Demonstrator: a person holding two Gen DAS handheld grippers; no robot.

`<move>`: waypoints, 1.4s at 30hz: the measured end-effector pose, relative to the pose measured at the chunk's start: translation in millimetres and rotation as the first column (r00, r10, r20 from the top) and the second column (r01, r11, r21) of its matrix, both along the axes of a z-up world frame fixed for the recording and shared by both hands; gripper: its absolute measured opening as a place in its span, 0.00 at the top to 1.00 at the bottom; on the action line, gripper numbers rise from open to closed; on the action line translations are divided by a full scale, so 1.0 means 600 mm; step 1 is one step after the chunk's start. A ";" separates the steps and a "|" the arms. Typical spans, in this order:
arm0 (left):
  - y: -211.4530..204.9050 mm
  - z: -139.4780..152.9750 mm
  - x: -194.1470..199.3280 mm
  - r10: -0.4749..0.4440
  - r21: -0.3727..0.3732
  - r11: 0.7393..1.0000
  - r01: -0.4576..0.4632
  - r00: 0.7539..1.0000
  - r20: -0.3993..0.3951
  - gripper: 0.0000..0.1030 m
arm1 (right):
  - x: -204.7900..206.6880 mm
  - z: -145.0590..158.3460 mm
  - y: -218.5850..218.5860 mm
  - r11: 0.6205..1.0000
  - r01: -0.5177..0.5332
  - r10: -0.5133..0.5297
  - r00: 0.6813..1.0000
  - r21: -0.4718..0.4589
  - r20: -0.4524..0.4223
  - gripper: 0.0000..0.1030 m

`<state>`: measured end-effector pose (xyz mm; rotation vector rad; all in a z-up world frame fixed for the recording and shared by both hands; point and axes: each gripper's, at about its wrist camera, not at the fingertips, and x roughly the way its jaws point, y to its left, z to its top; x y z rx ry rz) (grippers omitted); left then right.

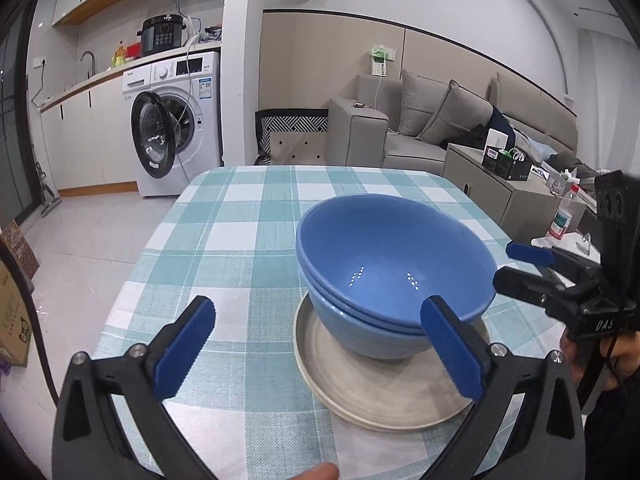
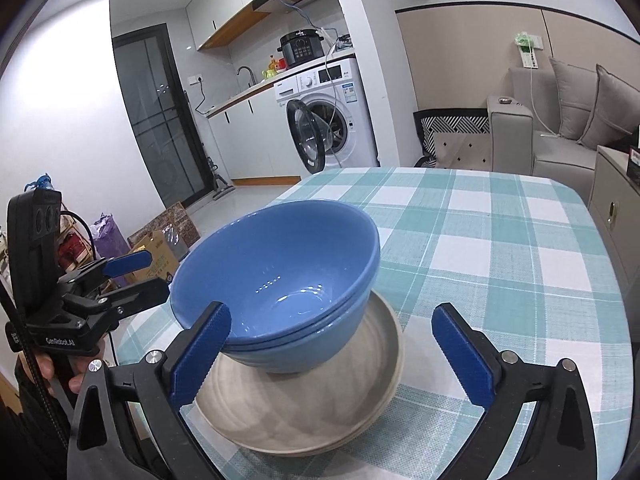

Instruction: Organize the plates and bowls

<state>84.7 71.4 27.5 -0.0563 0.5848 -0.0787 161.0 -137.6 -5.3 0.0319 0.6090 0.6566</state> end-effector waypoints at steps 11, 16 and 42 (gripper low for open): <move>0.000 -0.023 -0.043 0.107 0.036 0.993 -0.110 0.991 0.079 0.00 | -0.041 -0.009 -0.019 1.000 -0.021 0.020 0.999 0.019 0.047 0.01; -0.002 -0.034 -0.054 0.106 0.024 0.994 -0.108 0.992 0.074 0.00 | -0.071 -0.008 -0.016 0.999 -0.040 0.038 0.994 0.013 0.100 0.01; -0.028 -0.070 -0.110 0.102 0.016 0.994 -0.104 0.988 0.114 0.00 | -0.143 -0.063 -0.042 0.999 -0.046 0.046 0.982 -0.005 0.184 0.01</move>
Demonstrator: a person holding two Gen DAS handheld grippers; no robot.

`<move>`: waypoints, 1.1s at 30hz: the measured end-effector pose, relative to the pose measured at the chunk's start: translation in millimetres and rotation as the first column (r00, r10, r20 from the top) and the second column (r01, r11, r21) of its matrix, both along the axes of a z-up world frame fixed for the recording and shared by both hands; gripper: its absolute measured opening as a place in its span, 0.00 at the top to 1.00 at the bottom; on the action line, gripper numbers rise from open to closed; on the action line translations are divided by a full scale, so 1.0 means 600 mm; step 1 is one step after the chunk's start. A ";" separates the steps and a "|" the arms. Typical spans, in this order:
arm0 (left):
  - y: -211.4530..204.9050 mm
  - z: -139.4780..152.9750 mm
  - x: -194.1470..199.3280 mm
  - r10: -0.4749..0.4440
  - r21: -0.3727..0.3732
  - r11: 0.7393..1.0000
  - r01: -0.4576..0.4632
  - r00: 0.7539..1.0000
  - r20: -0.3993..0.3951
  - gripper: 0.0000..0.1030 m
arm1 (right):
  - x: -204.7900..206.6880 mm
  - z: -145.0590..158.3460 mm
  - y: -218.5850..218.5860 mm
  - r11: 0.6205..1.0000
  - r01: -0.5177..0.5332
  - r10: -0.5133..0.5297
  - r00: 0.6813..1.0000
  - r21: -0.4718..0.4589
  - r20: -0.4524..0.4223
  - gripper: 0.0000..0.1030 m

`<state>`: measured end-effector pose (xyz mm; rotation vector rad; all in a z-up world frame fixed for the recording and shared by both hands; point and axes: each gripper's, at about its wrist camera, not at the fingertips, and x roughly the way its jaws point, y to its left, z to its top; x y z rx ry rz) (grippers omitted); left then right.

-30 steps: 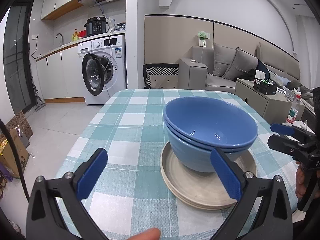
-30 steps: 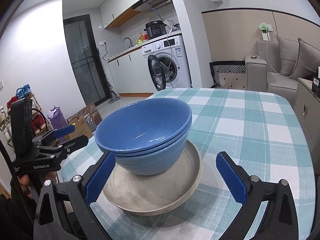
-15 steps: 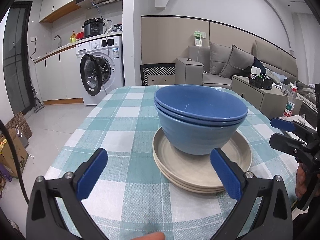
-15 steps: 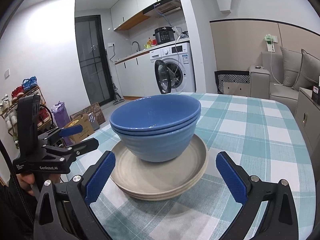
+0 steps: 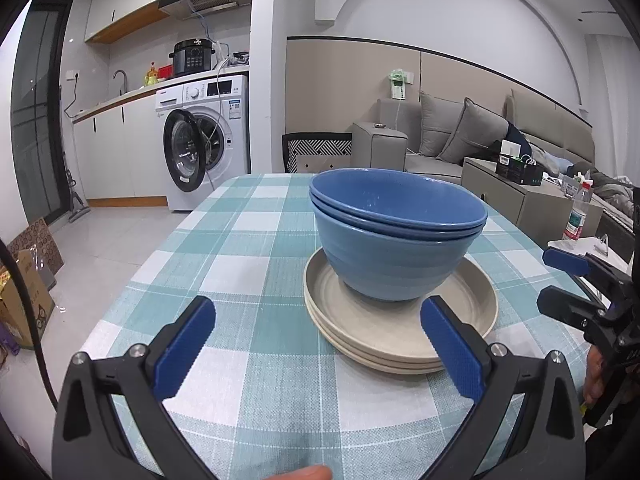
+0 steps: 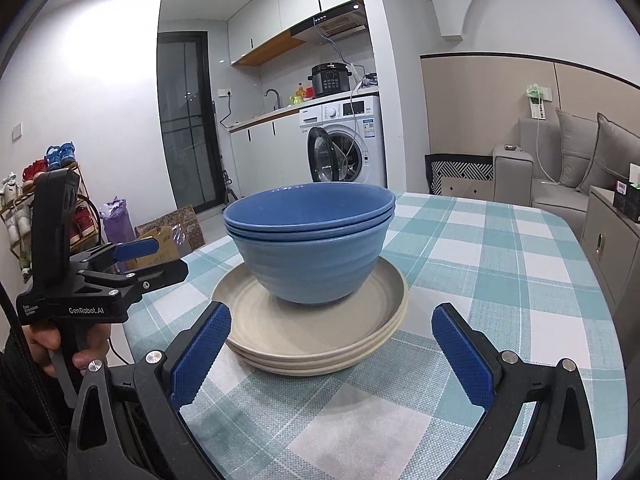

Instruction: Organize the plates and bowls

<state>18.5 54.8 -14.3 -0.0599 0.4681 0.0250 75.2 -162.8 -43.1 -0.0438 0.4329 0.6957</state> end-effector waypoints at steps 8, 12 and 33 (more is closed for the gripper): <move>0.002 -0.001 -0.001 0.006 -0.004 1.000 -0.006 1.000 0.004 0.00 | -0.006 0.000 0.005 1.000 -0.013 0.013 1.000 0.002 0.008 0.01; 0.003 0.000 -0.001 0.007 -0.003 1.000 -0.007 1.000 0.005 0.00 | -0.006 0.000 0.005 1.000 -0.016 0.016 1.000 0.007 0.009 0.01; -0.002 -0.001 0.000 0.000 0.011 1.000 0.000 1.000 0.006 0.00 | -0.017 0.000 0.010 0.999 -0.032 0.032 0.999 0.008 0.021 0.01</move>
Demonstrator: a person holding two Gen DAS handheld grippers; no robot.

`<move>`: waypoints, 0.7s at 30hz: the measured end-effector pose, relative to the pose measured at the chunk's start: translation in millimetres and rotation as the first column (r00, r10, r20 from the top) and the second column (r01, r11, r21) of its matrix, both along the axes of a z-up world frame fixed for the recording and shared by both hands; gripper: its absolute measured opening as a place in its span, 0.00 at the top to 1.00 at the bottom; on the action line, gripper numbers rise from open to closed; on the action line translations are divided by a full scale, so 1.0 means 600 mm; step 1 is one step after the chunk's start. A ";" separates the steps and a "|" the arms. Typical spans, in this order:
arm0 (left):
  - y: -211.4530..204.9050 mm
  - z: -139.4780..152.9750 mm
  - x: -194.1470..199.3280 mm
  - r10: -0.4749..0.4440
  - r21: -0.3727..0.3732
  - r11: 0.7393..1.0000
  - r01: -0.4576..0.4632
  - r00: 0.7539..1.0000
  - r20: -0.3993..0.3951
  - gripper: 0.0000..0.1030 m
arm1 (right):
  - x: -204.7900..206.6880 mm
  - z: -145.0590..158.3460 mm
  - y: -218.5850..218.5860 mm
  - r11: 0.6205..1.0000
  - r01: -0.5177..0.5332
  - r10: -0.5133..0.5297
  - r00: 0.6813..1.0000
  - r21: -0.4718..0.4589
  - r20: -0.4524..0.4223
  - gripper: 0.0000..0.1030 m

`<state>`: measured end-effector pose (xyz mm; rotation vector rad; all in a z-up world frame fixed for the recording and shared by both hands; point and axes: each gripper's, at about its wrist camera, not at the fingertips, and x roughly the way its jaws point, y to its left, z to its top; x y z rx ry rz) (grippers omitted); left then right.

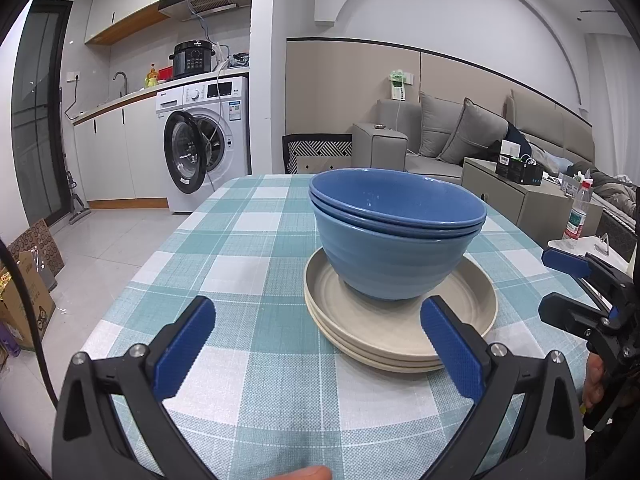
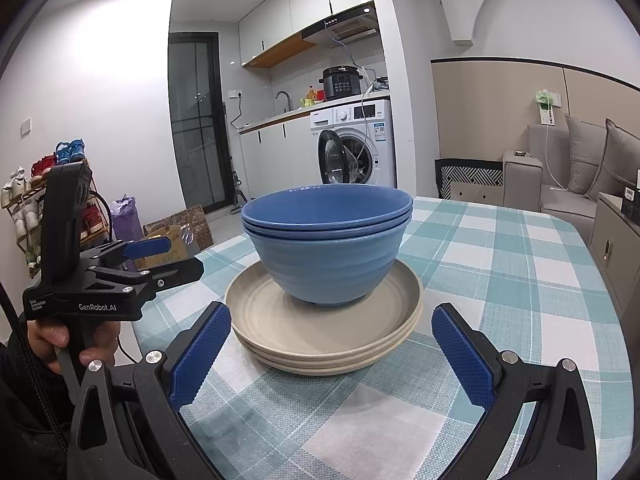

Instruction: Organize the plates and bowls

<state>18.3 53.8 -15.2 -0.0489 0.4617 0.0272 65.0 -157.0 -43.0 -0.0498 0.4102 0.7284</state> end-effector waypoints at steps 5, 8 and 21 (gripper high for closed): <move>0.000 -0.001 0.000 0.000 0.002 1.000 0.000 1.000 -0.001 0.00 | 0.000 0.000 0.001 1.000 -0.003 0.003 1.000 -0.002 -0.004 0.01; 0.000 -0.001 0.000 0.001 0.003 1.000 -0.001 1.000 -0.001 0.00 | 0.000 0.000 0.003 1.000 -0.006 0.006 1.000 -0.002 -0.002 0.01; 0.000 -0.002 0.000 0.000 0.002 1.000 0.000 1.000 -0.003 0.00 | -0.001 0.002 0.002 1.000 -0.006 0.006 1.000 0.004 0.003 0.01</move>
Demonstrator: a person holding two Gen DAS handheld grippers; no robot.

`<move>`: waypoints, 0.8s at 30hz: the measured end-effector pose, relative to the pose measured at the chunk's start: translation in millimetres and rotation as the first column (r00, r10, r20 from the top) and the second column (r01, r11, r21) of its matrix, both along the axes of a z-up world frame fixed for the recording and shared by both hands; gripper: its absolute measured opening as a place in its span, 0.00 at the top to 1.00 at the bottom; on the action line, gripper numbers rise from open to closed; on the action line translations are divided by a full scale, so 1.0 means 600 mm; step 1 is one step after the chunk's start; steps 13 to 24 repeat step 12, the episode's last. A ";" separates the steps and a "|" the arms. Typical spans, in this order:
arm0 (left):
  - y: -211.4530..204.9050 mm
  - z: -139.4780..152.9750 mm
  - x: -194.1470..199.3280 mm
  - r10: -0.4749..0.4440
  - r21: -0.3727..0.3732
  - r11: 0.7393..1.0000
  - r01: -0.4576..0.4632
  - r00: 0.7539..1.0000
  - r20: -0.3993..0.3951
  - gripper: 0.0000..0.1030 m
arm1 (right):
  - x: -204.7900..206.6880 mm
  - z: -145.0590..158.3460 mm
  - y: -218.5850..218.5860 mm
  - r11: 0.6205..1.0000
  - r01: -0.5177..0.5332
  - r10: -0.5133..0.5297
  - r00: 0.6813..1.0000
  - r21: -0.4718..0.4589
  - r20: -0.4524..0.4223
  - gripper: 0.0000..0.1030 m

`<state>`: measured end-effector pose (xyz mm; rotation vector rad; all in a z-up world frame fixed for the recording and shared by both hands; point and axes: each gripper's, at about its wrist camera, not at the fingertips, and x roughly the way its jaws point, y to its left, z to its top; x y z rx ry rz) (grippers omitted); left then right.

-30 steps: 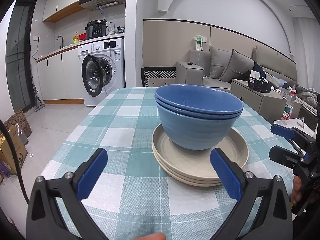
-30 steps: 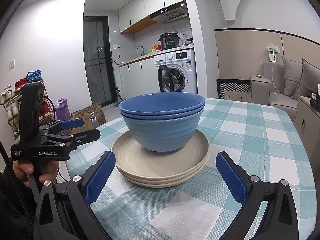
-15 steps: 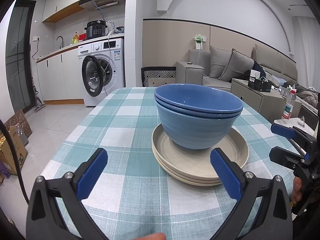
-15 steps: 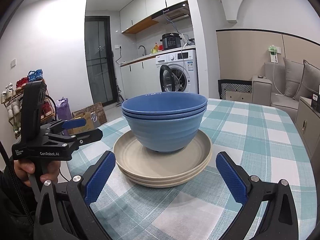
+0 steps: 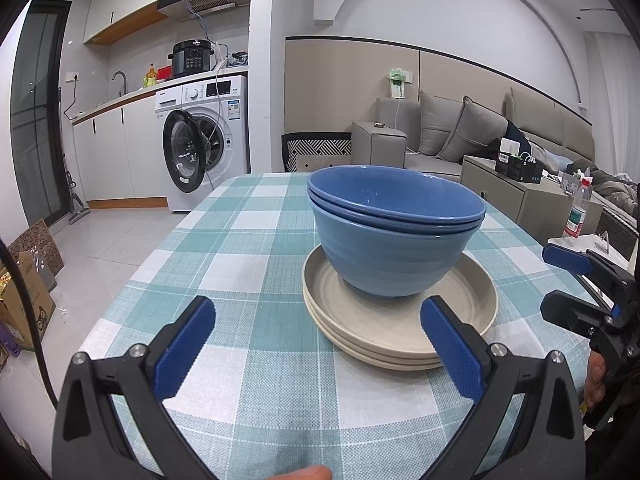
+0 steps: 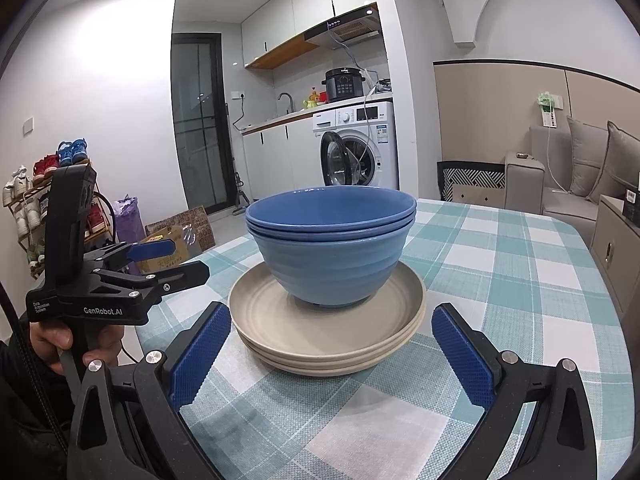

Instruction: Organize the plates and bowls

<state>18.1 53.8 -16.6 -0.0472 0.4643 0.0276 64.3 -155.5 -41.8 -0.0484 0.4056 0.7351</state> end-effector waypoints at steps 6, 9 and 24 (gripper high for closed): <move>-0.001 -0.003 0.000 -0.003 0.000 1.000 0.003 1.000 -0.003 0.00 | 0.000 0.000 0.001 1.000 -0.002 0.002 1.000 -0.003 -0.002 0.01; -0.001 -0.004 0.000 -0.005 -0.001 1.000 0.005 1.000 -0.001 0.00 | 0.000 0.000 0.001 1.000 -0.002 0.002 1.000 -0.002 0.000 0.01; -0.001 -0.005 -0.001 -0.006 -0.003 1.000 0.006 1.000 -0.001 0.00 | 0.000 0.000 0.001 1.000 0.000 0.000 1.000 0.000 -0.002 0.01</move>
